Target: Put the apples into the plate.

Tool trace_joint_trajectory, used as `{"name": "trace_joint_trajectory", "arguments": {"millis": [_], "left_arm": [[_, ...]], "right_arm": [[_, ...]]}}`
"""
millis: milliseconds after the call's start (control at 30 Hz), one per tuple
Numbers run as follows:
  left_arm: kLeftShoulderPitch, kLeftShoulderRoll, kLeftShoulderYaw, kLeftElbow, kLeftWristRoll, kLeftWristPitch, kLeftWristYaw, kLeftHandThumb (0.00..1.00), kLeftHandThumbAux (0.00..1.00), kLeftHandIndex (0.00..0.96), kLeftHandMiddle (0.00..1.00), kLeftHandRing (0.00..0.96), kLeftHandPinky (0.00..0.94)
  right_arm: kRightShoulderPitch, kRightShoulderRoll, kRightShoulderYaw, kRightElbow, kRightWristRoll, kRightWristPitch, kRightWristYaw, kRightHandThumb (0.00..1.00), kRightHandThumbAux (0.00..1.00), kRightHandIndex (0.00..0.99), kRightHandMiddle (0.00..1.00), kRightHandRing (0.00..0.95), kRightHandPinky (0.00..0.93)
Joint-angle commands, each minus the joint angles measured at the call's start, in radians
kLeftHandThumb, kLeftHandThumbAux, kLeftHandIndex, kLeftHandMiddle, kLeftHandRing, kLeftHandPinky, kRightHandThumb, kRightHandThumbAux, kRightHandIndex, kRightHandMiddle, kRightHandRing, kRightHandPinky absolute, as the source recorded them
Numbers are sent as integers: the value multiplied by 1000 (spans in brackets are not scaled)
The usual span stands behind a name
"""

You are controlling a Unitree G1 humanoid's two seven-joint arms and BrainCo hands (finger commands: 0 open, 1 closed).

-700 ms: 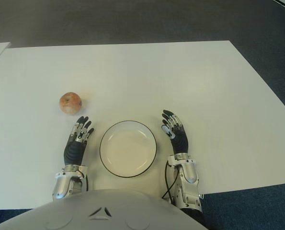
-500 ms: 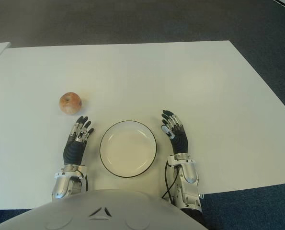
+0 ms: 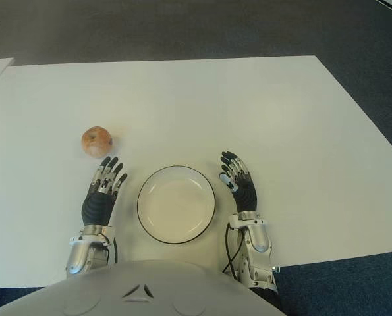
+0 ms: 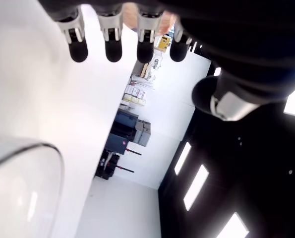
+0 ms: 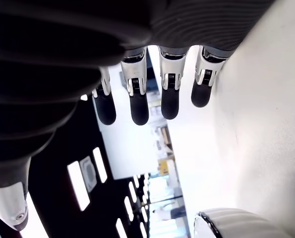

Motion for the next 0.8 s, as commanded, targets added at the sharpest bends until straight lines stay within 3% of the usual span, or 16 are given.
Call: {"name": "trace_joint_trajectory", "arguments": {"millis": [33, 67, 133, 200, 267, 300, 400, 667, 733, 800], "left_arm": [[0, 11, -4, -82, 4, 64, 20, 160, 498, 24, 8, 0, 0], [-6, 13, -2, -89, 29, 68, 30, 161, 499, 24, 7, 0, 0], [-38, 40, 6, -120, 192, 63, 82, 162, 524, 23, 3, 0, 0], [-82, 95, 22, -152, 454, 47, 154, 151, 539, 20, 5, 0, 0], [-109, 131, 32, -182, 631, 61, 197, 138, 541, 18, 17, 6, 22], [-114, 136, 33, -187, 660, 66, 205, 133, 541, 18, 23, 11, 35], [-147, 180, 18, -268, 939, 122, 217, 151, 497, 15, 22, 16, 46], [-194, 219, 18, -305, 1175, 178, 206, 271, 420, 24, 2, 2, 34], [-245, 266, 39, -284, 1218, 211, 163, 304, 395, 27, 0, 0, 18], [-340, 361, 67, -229, 1257, 241, 86, 320, 362, 22, 0, 0, 7]], "right_arm": [[33, 4, 9, 36, -16, 39, -10, 259, 611, 157, 183, 118, 90], [32, 4, 9, 37, -15, 40, -11, 259, 611, 156, 182, 118, 91], [31, 6, 8, 39, -12, 42, -12, 268, 610, 155, 179, 121, 112], [29, 7, 7, 41, -11, 40, -13, 274, 608, 154, 177, 124, 125], [28, 7, 6, 45, -12, 39, -14, 278, 606, 152, 176, 127, 131], [26, 7, 6, 47, -12, 38, -14, 279, 606, 150, 175, 128, 131], [24, 5, 7, 53, -16, 38, -16, 270, 606, 145, 177, 127, 113], [15, 2, 10, 63, -35, 36, -27, 245, 619, 133, 184, 133, 111], [12, 0, 11, 65, -38, 35, -28, 237, 625, 131, 183, 134, 109], [9, -2, 11, 68, -37, 34, -24, 230, 630, 131, 181, 131, 91]]}}
